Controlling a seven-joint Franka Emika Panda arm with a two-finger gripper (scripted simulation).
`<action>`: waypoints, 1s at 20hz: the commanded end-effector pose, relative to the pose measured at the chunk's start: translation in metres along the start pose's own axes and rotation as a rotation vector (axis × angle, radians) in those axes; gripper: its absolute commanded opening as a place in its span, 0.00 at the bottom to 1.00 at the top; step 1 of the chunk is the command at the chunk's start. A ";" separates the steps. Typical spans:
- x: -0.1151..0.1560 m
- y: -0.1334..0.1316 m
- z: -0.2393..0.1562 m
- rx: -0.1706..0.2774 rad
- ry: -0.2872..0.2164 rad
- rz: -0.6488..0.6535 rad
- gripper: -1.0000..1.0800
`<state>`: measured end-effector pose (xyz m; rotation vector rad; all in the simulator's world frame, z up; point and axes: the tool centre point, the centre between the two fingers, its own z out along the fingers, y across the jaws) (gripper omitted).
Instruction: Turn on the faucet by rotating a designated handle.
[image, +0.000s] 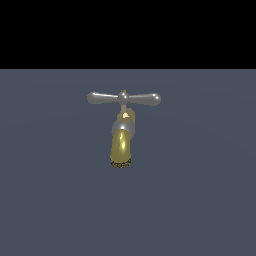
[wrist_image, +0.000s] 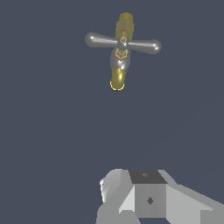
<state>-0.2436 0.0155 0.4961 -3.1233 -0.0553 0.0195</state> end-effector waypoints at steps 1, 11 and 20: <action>0.000 0.000 0.000 0.000 0.000 0.000 0.00; 0.005 -0.010 0.009 0.000 0.001 0.052 0.00; 0.021 -0.037 0.033 0.001 0.002 0.190 0.00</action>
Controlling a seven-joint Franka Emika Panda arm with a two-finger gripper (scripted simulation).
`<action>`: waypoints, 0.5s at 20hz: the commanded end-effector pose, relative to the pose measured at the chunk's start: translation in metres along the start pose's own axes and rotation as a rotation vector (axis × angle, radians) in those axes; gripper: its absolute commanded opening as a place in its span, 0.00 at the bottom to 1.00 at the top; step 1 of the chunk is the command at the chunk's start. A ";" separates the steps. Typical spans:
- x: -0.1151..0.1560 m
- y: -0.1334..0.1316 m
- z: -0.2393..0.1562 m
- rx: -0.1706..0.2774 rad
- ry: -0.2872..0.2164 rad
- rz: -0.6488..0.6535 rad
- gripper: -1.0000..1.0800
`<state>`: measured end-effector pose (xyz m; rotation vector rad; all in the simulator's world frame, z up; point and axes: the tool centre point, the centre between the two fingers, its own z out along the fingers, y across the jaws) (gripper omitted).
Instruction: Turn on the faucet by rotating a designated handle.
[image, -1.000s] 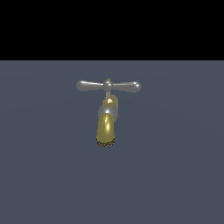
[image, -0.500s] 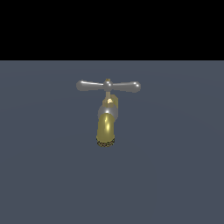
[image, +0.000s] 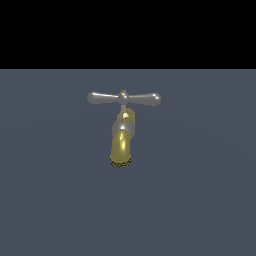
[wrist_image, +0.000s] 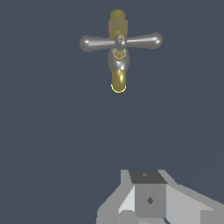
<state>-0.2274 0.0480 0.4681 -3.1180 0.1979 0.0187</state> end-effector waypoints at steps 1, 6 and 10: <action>0.005 -0.010 0.009 0.000 0.000 0.049 0.00; 0.017 -0.030 0.027 0.001 0.001 0.155 0.00; 0.028 -0.046 0.042 0.002 0.002 0.240 0.00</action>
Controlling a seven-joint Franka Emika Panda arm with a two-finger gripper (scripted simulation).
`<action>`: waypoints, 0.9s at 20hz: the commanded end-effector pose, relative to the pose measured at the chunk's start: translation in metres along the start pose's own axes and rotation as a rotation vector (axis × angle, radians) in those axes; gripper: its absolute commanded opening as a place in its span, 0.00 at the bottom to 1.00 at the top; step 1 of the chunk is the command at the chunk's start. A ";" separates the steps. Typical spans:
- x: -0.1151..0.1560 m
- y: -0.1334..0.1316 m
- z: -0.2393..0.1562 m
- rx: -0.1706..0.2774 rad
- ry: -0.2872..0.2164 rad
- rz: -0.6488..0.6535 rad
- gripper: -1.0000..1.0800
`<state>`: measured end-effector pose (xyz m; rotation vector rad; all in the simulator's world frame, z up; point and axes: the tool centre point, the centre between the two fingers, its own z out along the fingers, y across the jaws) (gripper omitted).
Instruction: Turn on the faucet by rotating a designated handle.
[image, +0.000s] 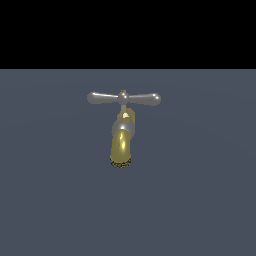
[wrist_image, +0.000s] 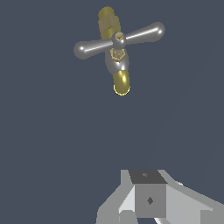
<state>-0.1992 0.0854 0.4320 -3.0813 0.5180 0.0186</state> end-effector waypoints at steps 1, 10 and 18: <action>0.005 -0.011 0.010 0.001 0.001 0.055 0.00; 0.029 -0.048 0.043 0.003 0.002 0.246 0.00; 0.056 -0.076 0.072 0.006 0.003 0.413 0.00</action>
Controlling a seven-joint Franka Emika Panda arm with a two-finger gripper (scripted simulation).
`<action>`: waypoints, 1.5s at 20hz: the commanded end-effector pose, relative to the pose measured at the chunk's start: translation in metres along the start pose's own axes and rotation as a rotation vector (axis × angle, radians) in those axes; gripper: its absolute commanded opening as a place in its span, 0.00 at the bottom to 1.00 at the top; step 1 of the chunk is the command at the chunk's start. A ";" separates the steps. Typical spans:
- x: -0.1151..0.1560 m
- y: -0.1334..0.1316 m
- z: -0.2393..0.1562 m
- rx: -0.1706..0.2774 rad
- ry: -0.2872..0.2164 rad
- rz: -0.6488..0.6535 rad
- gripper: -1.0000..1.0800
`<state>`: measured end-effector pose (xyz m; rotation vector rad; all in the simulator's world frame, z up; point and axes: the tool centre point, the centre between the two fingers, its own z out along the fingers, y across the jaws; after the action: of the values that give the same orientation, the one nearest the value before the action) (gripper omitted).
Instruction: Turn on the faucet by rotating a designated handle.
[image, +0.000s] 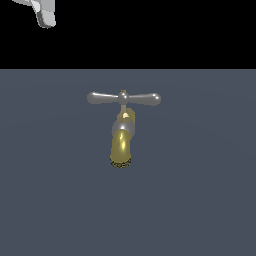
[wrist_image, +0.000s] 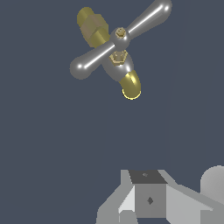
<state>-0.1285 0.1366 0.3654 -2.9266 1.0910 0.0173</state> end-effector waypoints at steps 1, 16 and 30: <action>0.005 -0.011 0.009 0.001 0.000 0.053 0.00; 0.049 -0.066 0.061 0.003 0.005 0.353 0.00; 0.108 -0.103 0.114 0.000 0.014 0.654 0.00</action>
<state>0.0124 0.1485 0.2577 -2.4628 1.9344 0.0077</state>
